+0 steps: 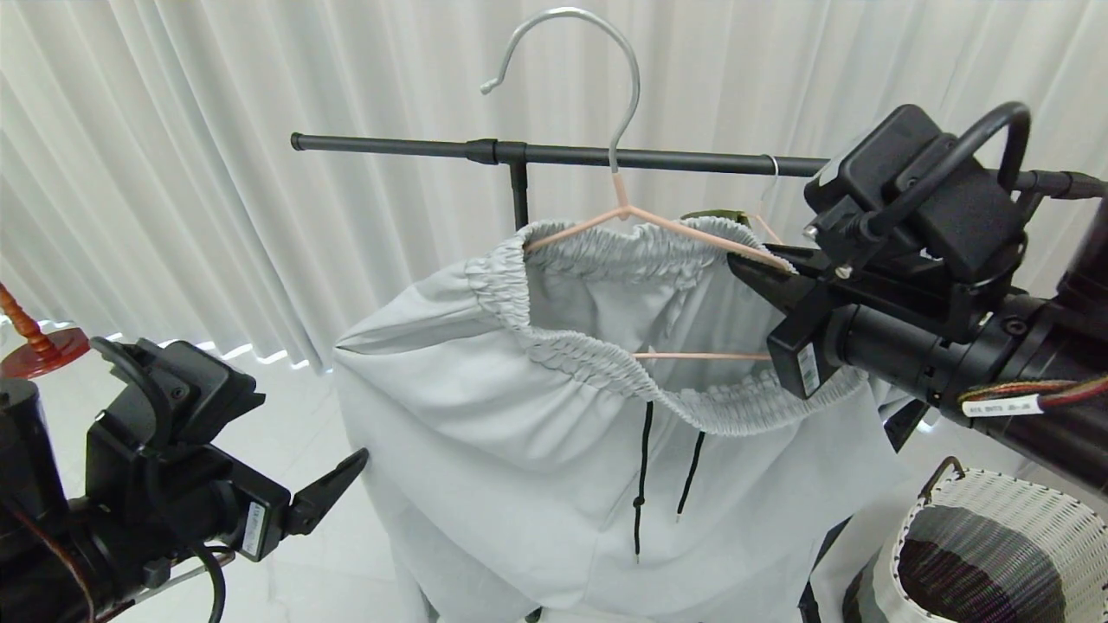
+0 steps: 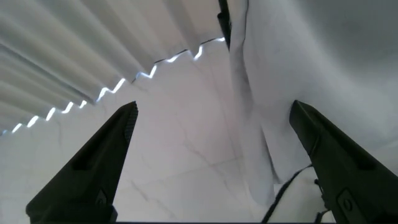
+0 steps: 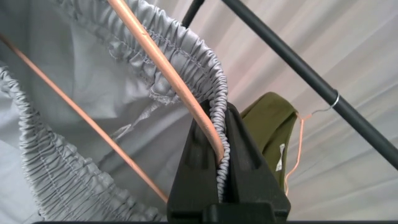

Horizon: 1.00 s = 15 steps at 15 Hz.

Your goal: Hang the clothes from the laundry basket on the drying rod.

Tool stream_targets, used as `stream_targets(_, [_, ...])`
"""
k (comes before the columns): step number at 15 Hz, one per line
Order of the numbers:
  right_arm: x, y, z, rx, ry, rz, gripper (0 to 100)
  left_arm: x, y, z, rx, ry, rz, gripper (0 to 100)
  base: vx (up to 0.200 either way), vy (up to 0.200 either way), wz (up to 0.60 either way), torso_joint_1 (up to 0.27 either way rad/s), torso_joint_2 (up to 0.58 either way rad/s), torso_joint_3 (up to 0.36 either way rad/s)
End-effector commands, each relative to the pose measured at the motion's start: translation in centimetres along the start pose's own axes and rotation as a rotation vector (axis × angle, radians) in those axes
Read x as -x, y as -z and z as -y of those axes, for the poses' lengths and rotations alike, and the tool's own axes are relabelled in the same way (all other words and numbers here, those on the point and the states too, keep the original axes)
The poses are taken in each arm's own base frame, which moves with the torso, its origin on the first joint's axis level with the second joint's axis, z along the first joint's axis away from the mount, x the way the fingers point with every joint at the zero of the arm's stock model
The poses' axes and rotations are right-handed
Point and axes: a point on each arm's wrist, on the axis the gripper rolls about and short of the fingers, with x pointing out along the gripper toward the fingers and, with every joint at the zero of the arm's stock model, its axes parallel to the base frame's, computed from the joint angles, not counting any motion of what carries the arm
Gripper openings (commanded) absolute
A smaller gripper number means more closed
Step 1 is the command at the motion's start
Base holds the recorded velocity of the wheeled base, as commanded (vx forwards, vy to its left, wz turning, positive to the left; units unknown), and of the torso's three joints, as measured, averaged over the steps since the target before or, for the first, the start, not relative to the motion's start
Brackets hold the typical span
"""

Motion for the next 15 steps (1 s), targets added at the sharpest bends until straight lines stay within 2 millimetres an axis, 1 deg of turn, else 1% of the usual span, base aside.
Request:
stream_targets(1, [0.4, -0.4, 0.0, -0.004, -0.005, 0.016, 0, -0.3, -0.3, 0.0, 0.002, 0.02, 0.012, 100, 0.0, 0.0, 0.0, 0.0, 0.0, 0.0])
stream_targets(4, [0.4, -0.5, -0.3, -0.004, -0.017, 0.021, 0, -0.3, -0.6, -0.1, 0.007, 0.053, 0.049, 100, 0.0, 0.0, 0.0, 0.0, 0.0, 0.0])
stream_targets(7, [0.6, -0.6, -0.4, -0.006, -0.023, 0.025, 0, -0.3, -0.6, 0.0, 0.009, 0.059, 0.047, 100, 0.0, 0.0, 0.0, 0.0, 0.0, 0.0])
stream_targets(8, [0.6, -0.6, -0.4, -0.007, -0.021, 0.025, 0, -0.3, -0.6, -0.1, 0.008, 0.056, 0.046, 0, 0.0, 0.0, 0.0, 0.0, 0.0, 0.0])
stream_targets(10, [0.6, -0.4, 0.1, -0.006, -0.004, 0.016, 0, -0.3, 0.0, -0.6, 0.021, 0.019, 0.02, 0, 0.0, 0.0, 0.0, 0.0, 0.0, 0.0])
stream_targets(13, [1.1, -0.3, 1.2, -0.004, 0.023, -0.002, 0, -0.1, 1.5, -2.6, 0.056, -0.102, -0.05, 0, 0.0, 0.0, 0.0, 0.0, 0.0, 0.0])
stream_targets(15, [1.3, -0.3, 1.6, -0.005, 0.035, -0.004, 0, 0.0, 1.7, -2.9, 0.064, -0.125, -0.059, 0, 0.0, 0.0, 0.0, 0.0, 0.0, 0.0])
